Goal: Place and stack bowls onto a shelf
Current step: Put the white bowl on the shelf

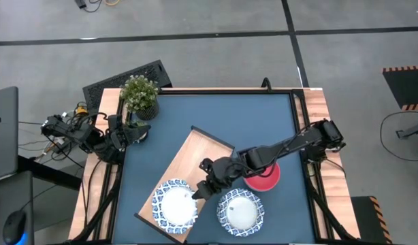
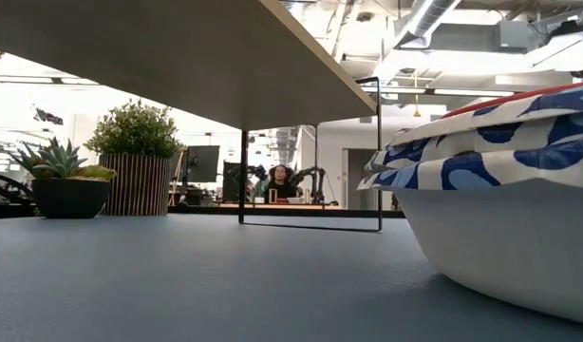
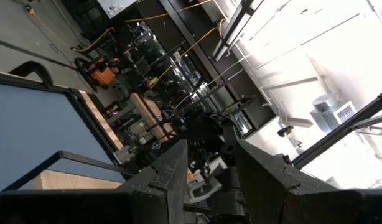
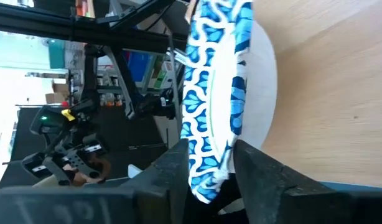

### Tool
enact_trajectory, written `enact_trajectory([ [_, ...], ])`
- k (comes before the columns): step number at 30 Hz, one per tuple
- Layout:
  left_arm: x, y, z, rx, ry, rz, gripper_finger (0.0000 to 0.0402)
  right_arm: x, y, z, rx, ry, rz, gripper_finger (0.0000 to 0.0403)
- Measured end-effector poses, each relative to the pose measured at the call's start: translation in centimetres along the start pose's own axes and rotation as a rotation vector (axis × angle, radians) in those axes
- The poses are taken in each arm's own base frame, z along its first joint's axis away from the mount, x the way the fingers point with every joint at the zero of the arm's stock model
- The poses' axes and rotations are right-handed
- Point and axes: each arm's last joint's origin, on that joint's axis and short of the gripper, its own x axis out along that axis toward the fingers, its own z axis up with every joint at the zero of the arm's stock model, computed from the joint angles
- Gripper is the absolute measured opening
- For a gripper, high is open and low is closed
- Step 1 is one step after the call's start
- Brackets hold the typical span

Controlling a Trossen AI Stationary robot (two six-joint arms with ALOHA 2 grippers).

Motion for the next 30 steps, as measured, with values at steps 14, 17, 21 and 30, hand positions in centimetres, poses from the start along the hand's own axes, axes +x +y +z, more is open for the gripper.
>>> enact_trajectory([
  [14, 0.0, 0.0, 0.0, 0.021, 0.001, 0.0, 0.0121, -0.6, -1.0, 0.3, 0.017, 0.015, -0.112, 0.018],
  [17, 0.0, 0.0, 0.0, 0.023, 0.001, 0.0, 0.0121, -0.6, -1.7, 0.4, 0.031, 0.023, -0.173, 0.018],
  [21, 0.0, 0.0, 0.0, 0.023, 0.001, 0.0, 0.0121, -0.8, -2.2, 0.5, 0.042, 0.026, -0.223, 0.018],
  [30, 0.0, 0.0, 0.0, 0.024, 0.001, 0.0, 0.0121, -1.1, -3.1, 0.2, 0.055, 0.031, -0.328, 0.018],
])
